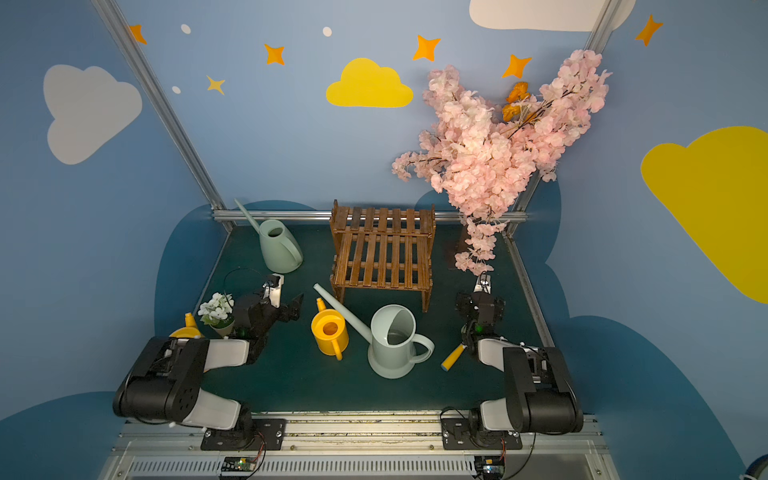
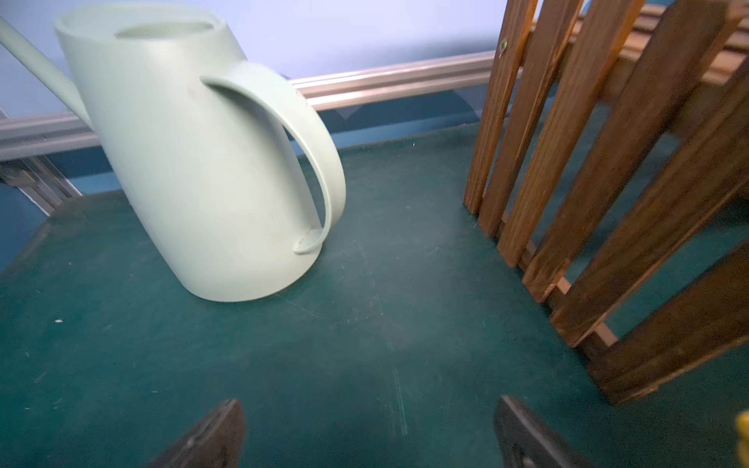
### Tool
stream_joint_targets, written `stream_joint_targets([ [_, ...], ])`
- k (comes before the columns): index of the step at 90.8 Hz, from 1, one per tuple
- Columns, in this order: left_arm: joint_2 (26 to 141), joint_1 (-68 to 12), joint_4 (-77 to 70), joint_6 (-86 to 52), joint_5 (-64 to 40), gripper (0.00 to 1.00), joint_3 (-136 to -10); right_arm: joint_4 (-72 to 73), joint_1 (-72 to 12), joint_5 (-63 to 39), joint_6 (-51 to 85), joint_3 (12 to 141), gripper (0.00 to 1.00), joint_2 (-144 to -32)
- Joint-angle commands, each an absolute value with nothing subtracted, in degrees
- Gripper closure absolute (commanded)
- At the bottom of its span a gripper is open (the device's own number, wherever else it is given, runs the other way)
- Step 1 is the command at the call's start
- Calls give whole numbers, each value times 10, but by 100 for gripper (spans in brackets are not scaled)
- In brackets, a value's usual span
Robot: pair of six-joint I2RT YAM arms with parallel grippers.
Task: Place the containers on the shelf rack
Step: Move the shelf to the center of the board.
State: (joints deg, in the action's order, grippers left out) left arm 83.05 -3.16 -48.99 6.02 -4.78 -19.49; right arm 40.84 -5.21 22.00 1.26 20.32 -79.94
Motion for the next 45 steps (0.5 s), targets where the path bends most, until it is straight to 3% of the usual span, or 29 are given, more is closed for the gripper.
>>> stream_joint_targets([
  [1, 770, -27, -408, 68, -60, 0, -218, 439, -63, 251, 25, 183, 2, -768],
  [23, 673, -23, -248, 104, -67, 0, -278, 198, -63, 260, 43, 240, 2, -615],
  [45, 635, -10, 55, 120, -86, 0, -415, -31, -63, 294, 175, 253, 3, -436],
])
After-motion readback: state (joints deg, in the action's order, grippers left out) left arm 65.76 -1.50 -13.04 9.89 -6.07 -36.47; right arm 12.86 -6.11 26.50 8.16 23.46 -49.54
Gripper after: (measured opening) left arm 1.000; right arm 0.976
